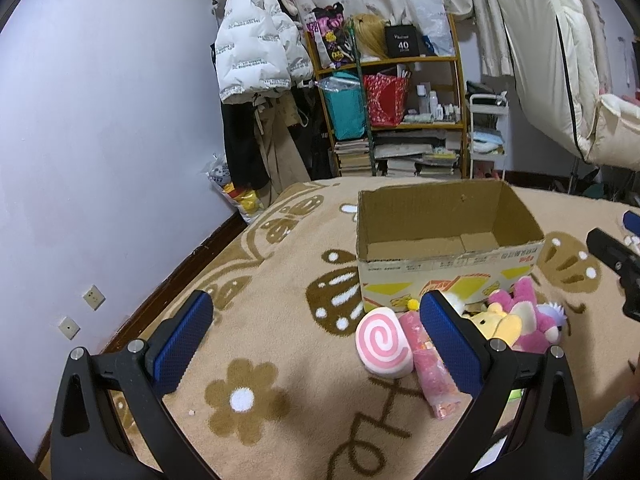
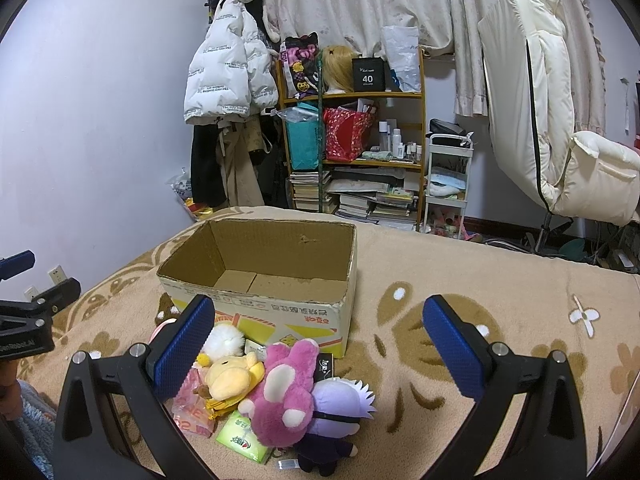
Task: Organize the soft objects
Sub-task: 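Lower the right tool onto the pink plush bunny and close it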
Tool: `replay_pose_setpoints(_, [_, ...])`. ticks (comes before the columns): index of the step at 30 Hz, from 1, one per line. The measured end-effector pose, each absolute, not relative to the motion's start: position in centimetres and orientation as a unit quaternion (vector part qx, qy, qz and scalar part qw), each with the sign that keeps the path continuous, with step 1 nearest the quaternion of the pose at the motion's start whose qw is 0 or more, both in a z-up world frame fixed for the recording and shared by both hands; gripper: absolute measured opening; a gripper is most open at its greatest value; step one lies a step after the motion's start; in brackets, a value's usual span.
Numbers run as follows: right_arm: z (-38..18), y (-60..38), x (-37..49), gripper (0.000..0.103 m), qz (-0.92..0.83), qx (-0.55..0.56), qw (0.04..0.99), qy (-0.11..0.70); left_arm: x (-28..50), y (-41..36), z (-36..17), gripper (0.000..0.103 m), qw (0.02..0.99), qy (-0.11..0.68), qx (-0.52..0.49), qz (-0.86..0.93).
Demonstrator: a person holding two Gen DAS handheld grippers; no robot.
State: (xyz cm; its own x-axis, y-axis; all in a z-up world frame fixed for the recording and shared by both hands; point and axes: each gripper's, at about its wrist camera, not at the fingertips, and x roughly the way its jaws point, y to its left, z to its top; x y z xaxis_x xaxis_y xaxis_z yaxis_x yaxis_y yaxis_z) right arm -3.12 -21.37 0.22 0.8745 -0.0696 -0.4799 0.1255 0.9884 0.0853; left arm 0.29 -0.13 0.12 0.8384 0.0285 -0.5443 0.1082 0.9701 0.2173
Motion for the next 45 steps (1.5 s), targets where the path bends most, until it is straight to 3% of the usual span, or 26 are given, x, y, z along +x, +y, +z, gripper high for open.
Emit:
replay_pose_setpoints(22, [-2.3, -22.4, 1.2, 0.103, -0.028, 0.121, 0.947, 0.295, 5.6, -0.7, -1.5, 0.102, 0.932, 0.347, 0.107, -0.008])
replay_pose_setpoints(45, [-6.4, -22.3, 5.7, 0.103, 0.0, 0.127, 0.917, 0.379, 11.0, -1.1, -7.4, 0.102, 0.892, 0.444, 0.086, -0.01])
